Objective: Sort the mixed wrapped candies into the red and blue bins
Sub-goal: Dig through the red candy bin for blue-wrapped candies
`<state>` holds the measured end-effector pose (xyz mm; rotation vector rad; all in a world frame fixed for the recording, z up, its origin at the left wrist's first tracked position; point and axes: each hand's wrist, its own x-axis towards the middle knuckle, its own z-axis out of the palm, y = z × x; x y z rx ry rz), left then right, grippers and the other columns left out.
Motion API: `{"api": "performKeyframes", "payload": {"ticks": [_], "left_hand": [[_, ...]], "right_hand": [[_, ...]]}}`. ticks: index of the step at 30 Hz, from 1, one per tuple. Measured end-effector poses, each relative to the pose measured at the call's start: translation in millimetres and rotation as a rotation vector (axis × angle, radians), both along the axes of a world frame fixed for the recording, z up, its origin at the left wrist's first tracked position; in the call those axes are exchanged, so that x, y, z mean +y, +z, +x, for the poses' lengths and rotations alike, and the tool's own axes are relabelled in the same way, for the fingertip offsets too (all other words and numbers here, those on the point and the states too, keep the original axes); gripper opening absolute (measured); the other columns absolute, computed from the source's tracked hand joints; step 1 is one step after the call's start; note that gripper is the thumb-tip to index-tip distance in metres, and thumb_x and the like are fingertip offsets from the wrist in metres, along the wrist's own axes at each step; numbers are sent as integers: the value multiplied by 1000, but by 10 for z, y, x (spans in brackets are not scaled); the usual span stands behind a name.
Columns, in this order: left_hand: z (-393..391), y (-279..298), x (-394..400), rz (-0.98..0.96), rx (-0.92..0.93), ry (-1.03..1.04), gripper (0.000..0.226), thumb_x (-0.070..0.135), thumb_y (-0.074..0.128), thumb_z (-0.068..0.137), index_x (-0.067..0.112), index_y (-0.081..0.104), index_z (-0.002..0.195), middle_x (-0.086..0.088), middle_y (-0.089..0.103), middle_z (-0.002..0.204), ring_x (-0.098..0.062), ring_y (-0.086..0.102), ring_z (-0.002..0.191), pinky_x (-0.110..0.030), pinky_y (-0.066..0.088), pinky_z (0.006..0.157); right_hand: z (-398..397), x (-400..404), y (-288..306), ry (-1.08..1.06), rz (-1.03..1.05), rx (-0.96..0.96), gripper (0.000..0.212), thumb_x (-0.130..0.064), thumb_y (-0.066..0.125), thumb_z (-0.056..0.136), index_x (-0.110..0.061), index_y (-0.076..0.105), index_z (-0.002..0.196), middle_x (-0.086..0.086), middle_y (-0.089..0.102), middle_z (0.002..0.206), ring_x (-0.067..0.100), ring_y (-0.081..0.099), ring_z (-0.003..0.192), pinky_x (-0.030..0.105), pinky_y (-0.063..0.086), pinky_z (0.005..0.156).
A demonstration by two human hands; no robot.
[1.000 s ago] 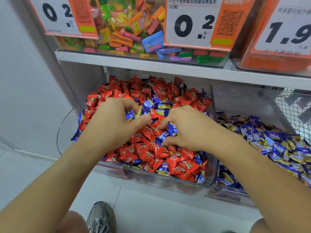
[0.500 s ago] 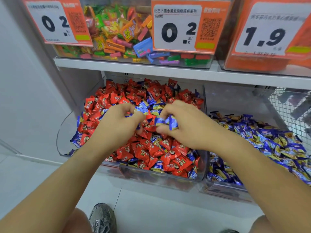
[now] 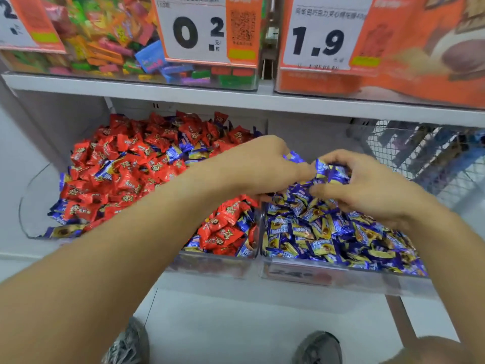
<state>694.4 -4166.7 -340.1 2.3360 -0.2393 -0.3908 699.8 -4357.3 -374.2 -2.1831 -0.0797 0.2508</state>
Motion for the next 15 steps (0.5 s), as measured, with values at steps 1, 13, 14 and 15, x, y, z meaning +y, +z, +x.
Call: {"api": "performKeyframes", "payload": {"ticks": [1, 13, 14, 15], "left_hand": [[33, -55, -87, 30, -100, -3, 39, 49, 64, 88, 15, 52, 104, 4, 62, 74, -12, 56, 56, -23, 42, 50], [-345, -547, 829, 218, -583, -144, 30, 45, 55, 86, 34, 58, 113, 18, 52, 110, 0, 49, 106, -18, 39, 95], [-361, -581, 976, 281, -542, -121, 32, 49, 55, 85, 36, 59, 114, 18, 52, 109, -3, 51, 104, -25, 43, 94], [-368, -615, 1099, 353, -494, -125, 37, 53, 57, 85, 37, 58, 118, 18, 53, 109, -6, 50, 105, -31, 45, 94]], "right_hand": [[-1, -65, 6, -10, -92, -54, 37, -18, 82, 79, -26, 61, 109, -2, 65, 85, 10, 58, 59, 25, 46, 58], [32, -166, 51, 35, -144, -311, 48, -17, 78, 82, -34, 62, 124, -14, 65, 115, 3, 65, 105, 37, 55, 97], [34, -110, 55, 36, -168, -360, 40, -18, 76, 85, -34, 65, 119, -16, 67, 111, 1, 65, 104, 35, 55, 97], [32, -46, 62, 37, -180, -399, 32, -18, 74, 87, -33, 68, 114, -17, 69, 107, -1, 65, 101, 32, 55, 95]]}}
